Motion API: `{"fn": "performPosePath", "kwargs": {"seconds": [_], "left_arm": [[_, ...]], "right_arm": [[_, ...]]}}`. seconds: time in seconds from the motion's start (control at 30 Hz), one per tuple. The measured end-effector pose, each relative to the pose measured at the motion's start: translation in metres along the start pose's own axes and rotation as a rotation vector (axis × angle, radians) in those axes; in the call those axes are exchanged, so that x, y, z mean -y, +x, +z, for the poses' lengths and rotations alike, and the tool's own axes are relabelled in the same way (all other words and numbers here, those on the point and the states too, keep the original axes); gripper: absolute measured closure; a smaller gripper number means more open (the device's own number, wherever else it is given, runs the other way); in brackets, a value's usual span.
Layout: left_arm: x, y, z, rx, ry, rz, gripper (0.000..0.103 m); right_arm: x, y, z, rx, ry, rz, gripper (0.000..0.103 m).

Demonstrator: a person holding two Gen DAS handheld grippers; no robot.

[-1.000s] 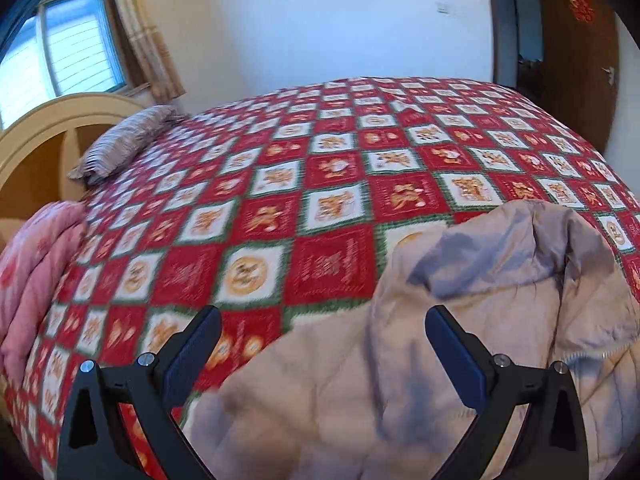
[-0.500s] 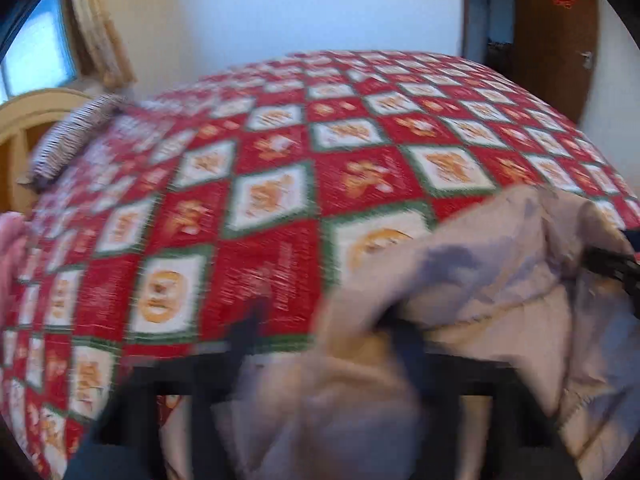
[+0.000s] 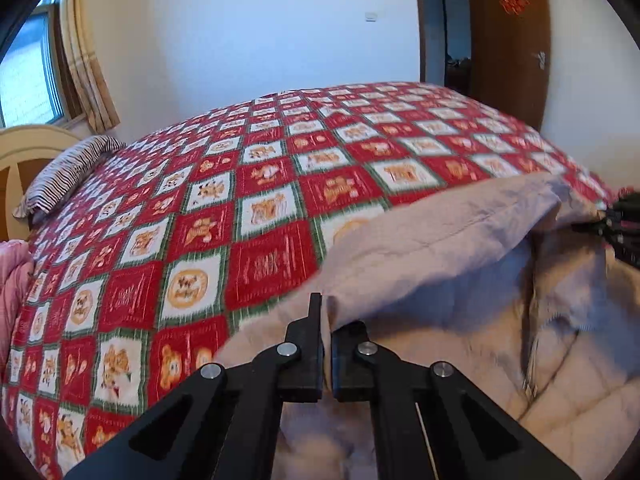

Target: Fold large clothes

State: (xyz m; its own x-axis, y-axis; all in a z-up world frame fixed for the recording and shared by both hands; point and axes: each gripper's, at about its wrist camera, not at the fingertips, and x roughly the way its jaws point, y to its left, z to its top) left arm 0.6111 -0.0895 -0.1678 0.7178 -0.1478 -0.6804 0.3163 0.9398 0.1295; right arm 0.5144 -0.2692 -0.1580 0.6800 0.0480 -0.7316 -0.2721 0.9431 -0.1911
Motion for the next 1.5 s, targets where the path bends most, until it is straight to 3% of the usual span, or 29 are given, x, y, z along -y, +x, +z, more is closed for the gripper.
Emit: {"fn": "performPosePath", "kwargs": {"seconds": [0.23,0.43,0.67,0.73,0.87,1.0,1.17,1.23,1.33,1.5], "left_arm": [[0.017,0.014,-0.031,-0.059,0.065,0.021,0.102],[0.003,-0.015,-0.018,-0.038,-0.036,-0.032,0.1],[-0.029,-0.053,-0.018,-0.015,-0.135,-0.068,0.1],[-0.04,-0.056,-0.018,-0.011,-0.18,-0.08,0.099],[-0.058,-0.052,-0.004,-0.023,-0.275,-0.023,0.099],[-0.055,-0.041,0.016,-0.005,-0.295,0.057,0.099],[-0.029,-0.009,0.05,-0.027,-0.309,0.01,0.099],[-0.013,0.003,0.06,-0.022,-0.275,0.025,0.099],[0.005,0.026,0.057,-0.065,-0.244,0.017,0.099],[0.015,0.058,0.022,-0.153,-0.245,-0.002,0.099]], "right_arm": [[-0.008,0.02,-0.032,-0.081,-0.021,-0.056,0.097],[-0.013,0.024,-0.033,-0.107,-0.039,-0.1,0.097],[-0.008,0.021,-0.035,-0.11,-0.005,-0.095,0.094],[-0.007,0.019,-0.036,-0.109,-0.006,-0.094,0.091],[0.002,0.005,-0.037,-0.106,0.035,-0.077,0.071],[0.017,-0.028,-0.038,-0.07,0.071,-0.061,0.055],[0.031,-0.054,-0.018,0.022,0.197,-0.02,0.053],[0.035,-0.049,-0.001,0.044,0.305,0.017,0.052],[0.029,-0.033,0.02,0.067,0.403,0.05,0.043],[-0.011,0.011,0.036,0.035,0.34,0.068,0.043]]}}
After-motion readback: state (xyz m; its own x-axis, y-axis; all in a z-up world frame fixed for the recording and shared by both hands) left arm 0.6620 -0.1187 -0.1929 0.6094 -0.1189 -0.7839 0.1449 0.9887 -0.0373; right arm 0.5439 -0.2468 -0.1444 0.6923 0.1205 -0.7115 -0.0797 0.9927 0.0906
